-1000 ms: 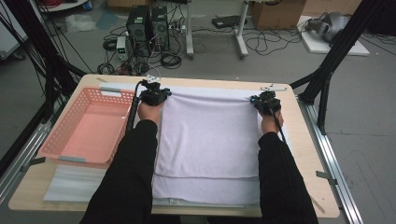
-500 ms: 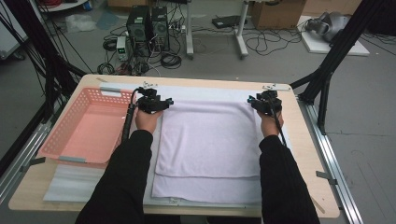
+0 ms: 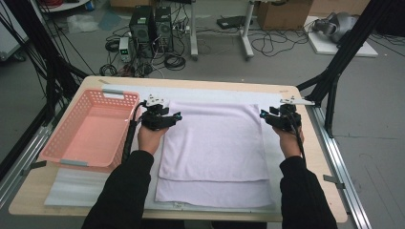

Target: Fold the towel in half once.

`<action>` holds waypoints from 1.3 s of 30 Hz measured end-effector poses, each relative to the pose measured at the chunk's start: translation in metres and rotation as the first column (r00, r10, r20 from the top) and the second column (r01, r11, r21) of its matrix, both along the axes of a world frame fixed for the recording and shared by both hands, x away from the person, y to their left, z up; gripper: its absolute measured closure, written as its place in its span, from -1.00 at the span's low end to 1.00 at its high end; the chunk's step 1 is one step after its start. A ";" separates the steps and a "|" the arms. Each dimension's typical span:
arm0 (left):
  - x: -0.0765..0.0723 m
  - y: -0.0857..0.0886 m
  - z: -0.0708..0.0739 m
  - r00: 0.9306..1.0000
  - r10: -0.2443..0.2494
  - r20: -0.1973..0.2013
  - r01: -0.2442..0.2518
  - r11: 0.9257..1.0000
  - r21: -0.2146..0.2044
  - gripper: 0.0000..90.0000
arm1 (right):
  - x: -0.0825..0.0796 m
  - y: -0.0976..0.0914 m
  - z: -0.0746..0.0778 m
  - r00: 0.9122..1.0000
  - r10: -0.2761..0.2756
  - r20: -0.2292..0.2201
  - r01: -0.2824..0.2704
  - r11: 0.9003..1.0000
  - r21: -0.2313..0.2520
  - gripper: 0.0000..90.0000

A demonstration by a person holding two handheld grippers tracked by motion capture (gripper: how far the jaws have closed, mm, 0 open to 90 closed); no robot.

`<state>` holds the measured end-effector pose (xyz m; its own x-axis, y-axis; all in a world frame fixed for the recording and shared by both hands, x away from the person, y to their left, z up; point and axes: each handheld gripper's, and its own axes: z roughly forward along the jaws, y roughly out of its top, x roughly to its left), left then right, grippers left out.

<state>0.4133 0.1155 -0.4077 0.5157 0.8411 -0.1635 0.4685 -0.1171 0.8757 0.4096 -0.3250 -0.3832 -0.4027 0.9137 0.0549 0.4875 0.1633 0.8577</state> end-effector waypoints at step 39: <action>-0.158 0.033 -0.028 0.972 -0.228 -0.053 0.232 0.970 0.076 -0.04 | -0.177 -0.008 -0.035 0.978 0.188 -0.085 -0.192 0.981 -0.036 0.06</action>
<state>0.2549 0.1482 -0.4355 0.6904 0.7123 -0.1263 0.4585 -0.2959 0.8380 0.2325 -0.3332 -0.4179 -0.5652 0.8231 0.0555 0.5109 0.2964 0.8069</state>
